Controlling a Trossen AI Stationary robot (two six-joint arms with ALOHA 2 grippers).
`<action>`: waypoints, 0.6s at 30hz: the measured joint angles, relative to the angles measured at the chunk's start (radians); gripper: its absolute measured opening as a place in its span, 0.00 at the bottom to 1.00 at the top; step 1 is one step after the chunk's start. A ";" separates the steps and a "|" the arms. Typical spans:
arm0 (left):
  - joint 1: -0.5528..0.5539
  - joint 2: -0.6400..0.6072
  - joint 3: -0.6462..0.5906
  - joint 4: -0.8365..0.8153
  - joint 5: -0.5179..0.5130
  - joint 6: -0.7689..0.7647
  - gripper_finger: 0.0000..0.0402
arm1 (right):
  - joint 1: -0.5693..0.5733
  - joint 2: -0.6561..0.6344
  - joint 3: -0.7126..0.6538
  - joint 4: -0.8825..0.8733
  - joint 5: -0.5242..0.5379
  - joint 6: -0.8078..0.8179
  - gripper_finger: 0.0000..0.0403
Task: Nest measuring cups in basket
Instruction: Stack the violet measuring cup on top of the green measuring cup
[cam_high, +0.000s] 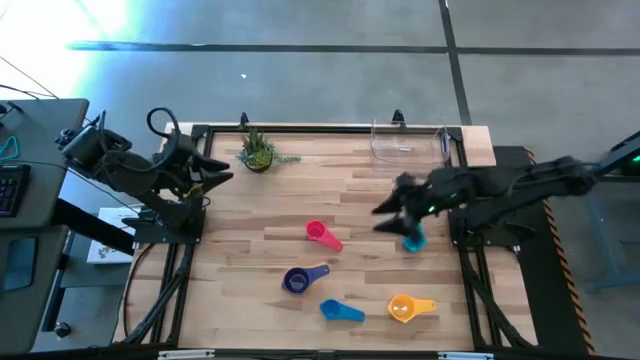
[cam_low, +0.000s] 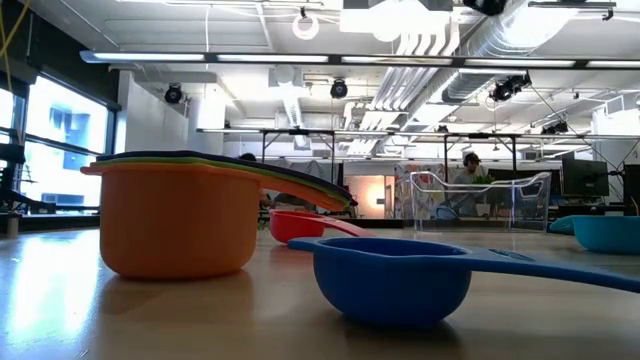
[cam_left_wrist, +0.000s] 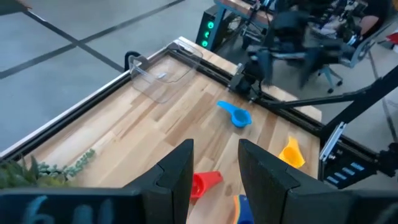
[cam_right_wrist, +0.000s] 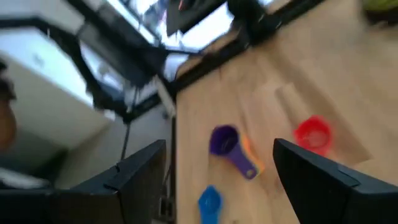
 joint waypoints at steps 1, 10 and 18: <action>0.000 -0.002 0.000 -0.007 -0.001 0.000 0.29 | 0.023 0.045 0.031 -0.015 0.000 -0.004 0.71; 0.000 -0.007 0.000 -0.031 -0.003 0.000 0.29 | 0.153 0.365 0.207 -0.043 0.088 -0.053 0.71; 0.000 -0.007 0.000 -0.031 -0.019 0.001 0.29 | 0.196 0.569 0.241 0.043 0.109 -0.050 0.71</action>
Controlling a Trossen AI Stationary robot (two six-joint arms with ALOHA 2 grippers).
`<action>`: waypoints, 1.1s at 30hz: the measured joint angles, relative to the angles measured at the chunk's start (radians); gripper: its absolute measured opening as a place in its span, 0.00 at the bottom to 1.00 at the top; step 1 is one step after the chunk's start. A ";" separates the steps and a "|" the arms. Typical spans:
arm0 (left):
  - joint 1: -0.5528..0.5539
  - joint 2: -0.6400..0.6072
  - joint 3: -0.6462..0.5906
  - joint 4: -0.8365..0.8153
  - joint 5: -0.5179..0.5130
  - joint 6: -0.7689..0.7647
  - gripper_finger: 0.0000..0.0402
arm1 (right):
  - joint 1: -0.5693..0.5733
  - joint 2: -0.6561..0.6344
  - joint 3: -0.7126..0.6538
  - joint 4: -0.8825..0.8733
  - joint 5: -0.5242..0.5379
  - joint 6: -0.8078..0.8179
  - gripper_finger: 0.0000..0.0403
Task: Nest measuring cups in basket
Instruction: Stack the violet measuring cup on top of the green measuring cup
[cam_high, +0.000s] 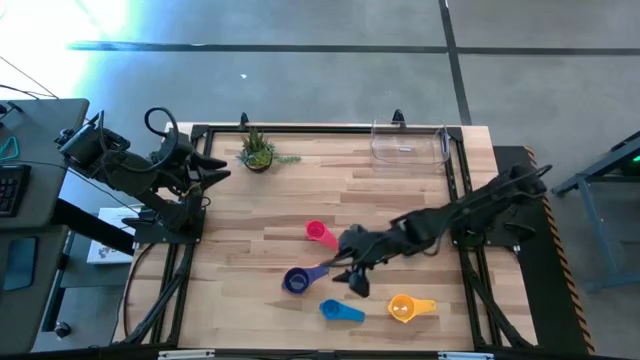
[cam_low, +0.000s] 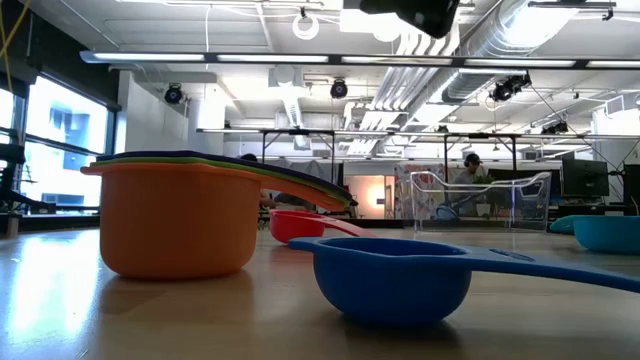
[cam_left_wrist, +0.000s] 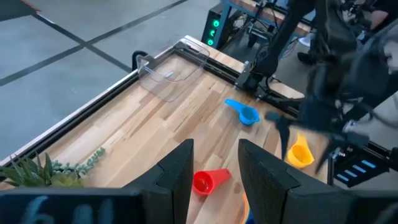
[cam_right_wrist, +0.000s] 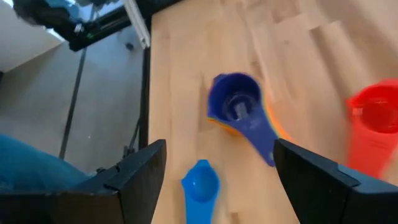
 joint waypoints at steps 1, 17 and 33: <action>0.000 0.000 0.000 0.000 -0.003 0.000 0.29 | 0.004 0.021 0.000 0.027 -0.001 0.000 0.71; 0.000 0.000 0.000 -0.002 -0.001 -0.001 0.29 | 0.017 0.270 0.000 0.231 -0.082 0.024 0.71; 0.000 0.000 0.000 -0.002 0.001 -0.002 0.29 | 0.019 0.355 0.000 0.217 -0.076 0.024 0.71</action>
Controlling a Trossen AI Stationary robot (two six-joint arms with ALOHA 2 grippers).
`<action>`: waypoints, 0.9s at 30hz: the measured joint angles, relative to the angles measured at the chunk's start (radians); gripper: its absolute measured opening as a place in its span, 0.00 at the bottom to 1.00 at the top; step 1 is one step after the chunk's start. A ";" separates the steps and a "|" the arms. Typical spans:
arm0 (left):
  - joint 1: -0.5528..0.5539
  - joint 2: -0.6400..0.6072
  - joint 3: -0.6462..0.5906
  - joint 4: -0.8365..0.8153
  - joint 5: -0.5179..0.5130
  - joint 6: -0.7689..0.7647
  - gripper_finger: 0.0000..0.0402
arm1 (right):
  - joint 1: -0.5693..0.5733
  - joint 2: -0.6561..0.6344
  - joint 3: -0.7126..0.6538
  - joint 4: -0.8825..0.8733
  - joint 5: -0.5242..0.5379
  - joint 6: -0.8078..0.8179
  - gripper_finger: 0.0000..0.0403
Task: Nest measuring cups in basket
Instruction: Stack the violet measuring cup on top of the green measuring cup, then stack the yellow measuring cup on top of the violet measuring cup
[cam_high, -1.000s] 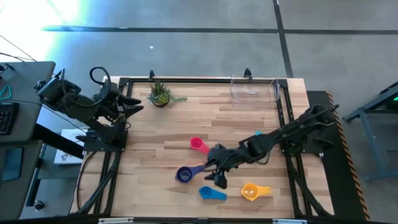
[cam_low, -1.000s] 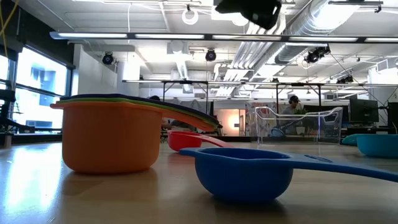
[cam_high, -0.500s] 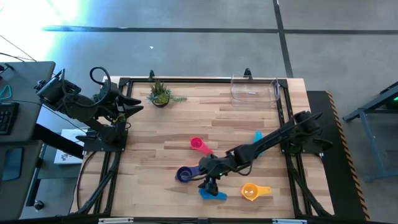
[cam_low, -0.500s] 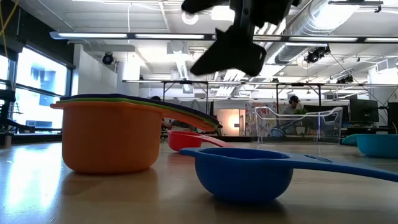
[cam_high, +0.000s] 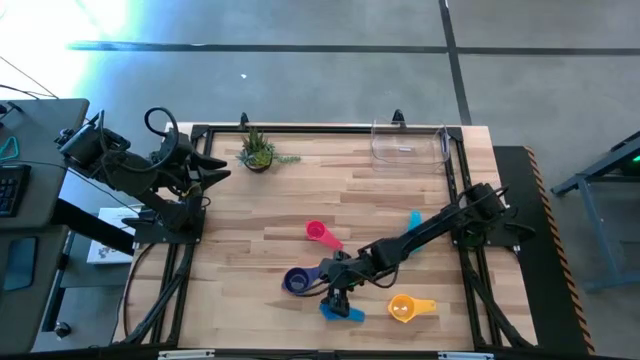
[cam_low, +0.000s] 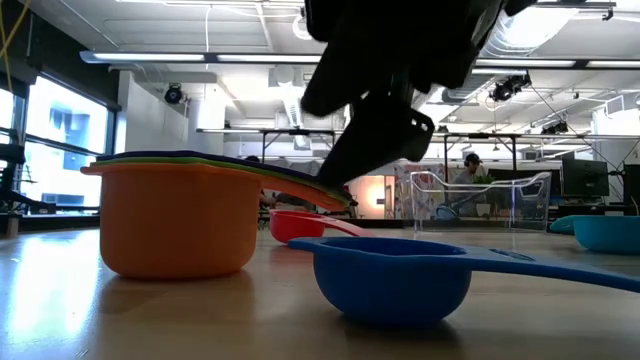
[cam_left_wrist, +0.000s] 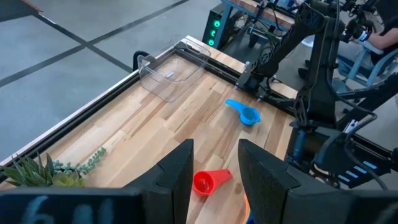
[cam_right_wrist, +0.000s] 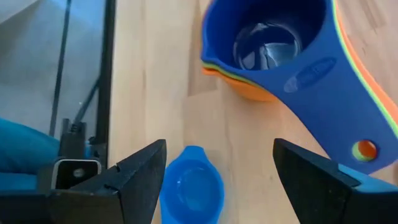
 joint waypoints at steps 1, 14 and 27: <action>0.000 0.000 0.000 0.000 0.000 0.000 0.29 | -0.002 0.005 0.000 -0.003 0.006 0.001 0.71; 0.000 0.000 0.000 0.000 0.000 0.000 0.29 | -0.018 0.016 0.000 -0.018 0.055 0.026 0.71; 0.000 0.000 0.000 -0.006 0.000 0.002 0.29 | -0.004 -0.079 0.000 -0.155 -0.036 0.089 0.71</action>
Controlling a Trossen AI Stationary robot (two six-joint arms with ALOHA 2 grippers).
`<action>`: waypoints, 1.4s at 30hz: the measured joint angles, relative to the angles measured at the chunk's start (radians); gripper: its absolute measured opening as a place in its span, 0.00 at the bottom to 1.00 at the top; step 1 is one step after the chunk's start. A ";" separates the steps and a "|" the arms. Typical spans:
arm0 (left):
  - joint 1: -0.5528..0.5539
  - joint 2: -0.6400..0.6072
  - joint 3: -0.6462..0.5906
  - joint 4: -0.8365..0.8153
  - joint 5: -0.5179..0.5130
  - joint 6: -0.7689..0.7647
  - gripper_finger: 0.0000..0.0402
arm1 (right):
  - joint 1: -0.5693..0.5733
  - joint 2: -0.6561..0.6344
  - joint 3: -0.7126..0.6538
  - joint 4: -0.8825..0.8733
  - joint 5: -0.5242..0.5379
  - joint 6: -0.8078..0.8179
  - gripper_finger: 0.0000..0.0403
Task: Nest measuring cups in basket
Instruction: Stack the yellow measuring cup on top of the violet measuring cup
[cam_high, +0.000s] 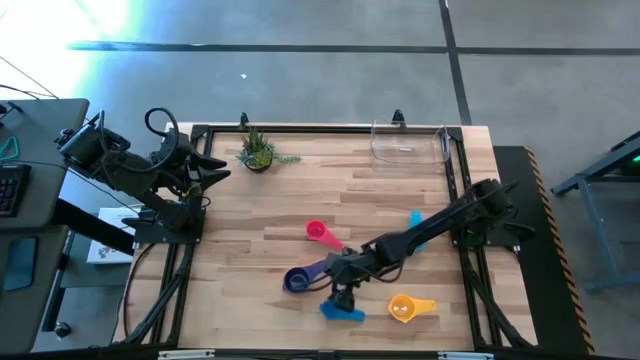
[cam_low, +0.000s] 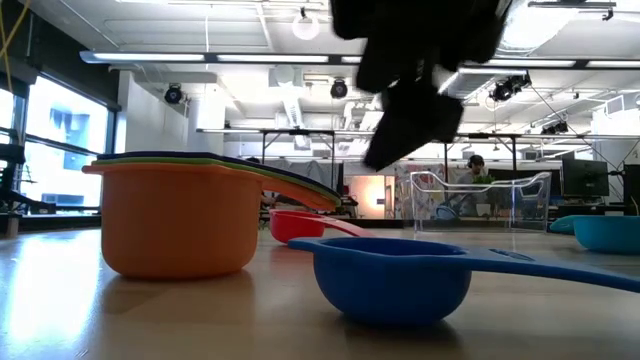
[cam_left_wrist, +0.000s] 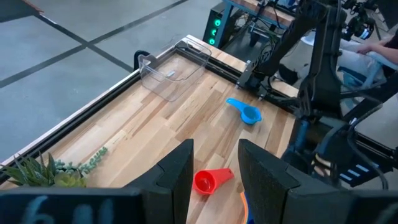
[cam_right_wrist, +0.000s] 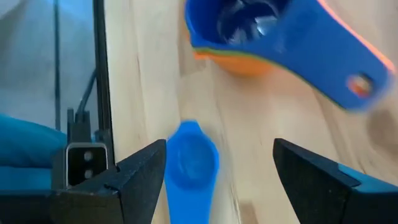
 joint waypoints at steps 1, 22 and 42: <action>0.000 0.000 0.000 0.000 0.000 0.000 0.29 | 0.002 -0.021 0.000 -0.035 0.002 0.008 0.71; 0.000 0.004 0.000 -0.006 0.017 0.000 0.29 | 0.211 -0.244 0.000 -0.664 0.141 0.070 0.71; 0.000 0.034 0.000 -0.006 0.027 -0.043 0.29 | 0.397 -0.244 -0.114 -0.606 0.156 0.056 0.71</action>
